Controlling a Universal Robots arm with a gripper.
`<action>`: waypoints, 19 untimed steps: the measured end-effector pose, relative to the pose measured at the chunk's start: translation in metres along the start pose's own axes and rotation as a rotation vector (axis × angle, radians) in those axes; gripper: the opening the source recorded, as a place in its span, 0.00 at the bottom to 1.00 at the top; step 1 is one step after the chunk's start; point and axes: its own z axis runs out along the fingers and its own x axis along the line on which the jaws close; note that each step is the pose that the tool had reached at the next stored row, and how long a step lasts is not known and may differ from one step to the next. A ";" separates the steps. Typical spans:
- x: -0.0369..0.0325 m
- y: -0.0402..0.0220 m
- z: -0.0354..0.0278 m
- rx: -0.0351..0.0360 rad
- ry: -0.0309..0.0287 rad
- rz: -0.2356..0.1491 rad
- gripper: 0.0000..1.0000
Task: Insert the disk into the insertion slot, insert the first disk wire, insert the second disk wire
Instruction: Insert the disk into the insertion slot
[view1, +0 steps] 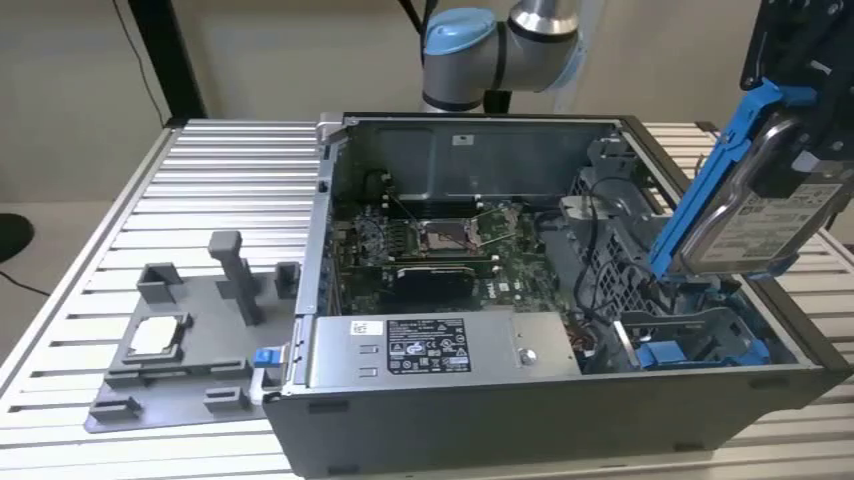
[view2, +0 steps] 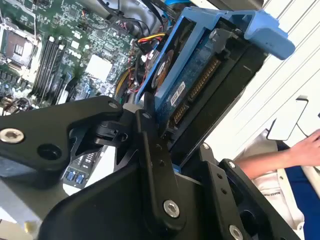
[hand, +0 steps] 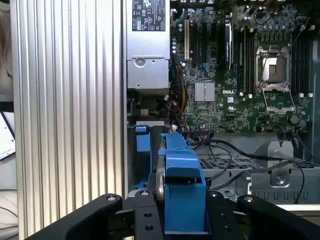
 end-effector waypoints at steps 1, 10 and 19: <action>0.0000 0.0000 0.0001 0.0000 0.0000 0.000 0.00; 0.0052 -0.0006 0.0048 0.0000 -0.0003 0.000 0.00; 0.0056 -0.0009 0.0131 0.0001 -0.0008 0.019 0.00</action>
